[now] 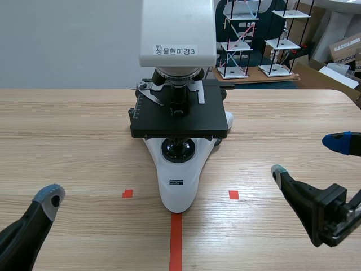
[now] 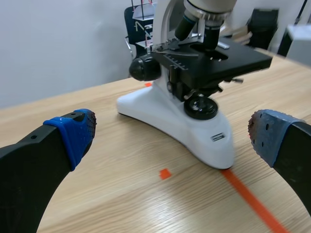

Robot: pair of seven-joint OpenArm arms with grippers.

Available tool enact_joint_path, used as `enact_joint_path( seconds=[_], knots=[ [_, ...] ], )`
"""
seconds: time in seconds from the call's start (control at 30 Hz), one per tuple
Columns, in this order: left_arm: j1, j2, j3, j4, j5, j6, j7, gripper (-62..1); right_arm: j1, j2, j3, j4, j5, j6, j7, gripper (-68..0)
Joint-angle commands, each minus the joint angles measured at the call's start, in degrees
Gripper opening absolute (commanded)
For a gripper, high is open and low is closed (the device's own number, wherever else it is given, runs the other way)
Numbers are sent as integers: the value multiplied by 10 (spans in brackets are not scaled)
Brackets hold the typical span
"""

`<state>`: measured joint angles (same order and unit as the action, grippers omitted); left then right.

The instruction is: Return to the home posture

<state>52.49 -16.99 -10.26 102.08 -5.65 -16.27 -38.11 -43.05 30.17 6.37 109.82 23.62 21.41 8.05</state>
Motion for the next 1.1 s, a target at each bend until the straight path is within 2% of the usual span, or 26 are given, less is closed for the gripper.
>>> enact_joint_path(
  seconds=[0.0, 0.1, 0.2, 0.4, 1.07],
  knots=[
    [-4, 0, -1, 3, 7, 20, -16, 14, 0, 6, 7, 8, 7, -2, 9, -80],
    [-8, 0, -1, 3, 28, 50, -15, 14, 0, 6, 7, 8, 7, -2, 9, -80],
    [-9, 0, -1, 3, 49, 62, -14, 14, 0, 6, 7, 8, 7, -2, 11, -80],
    [-9, 0, -1, 3, 49, 81, -11, 14, 0, 6, 7, 8, 6, -2, 11, -80],
    [-9, 0, -1, 3, 49, 82, -9, 14, 0, 6, 7, 8, 7, -2, 11, -80]
  ],
)
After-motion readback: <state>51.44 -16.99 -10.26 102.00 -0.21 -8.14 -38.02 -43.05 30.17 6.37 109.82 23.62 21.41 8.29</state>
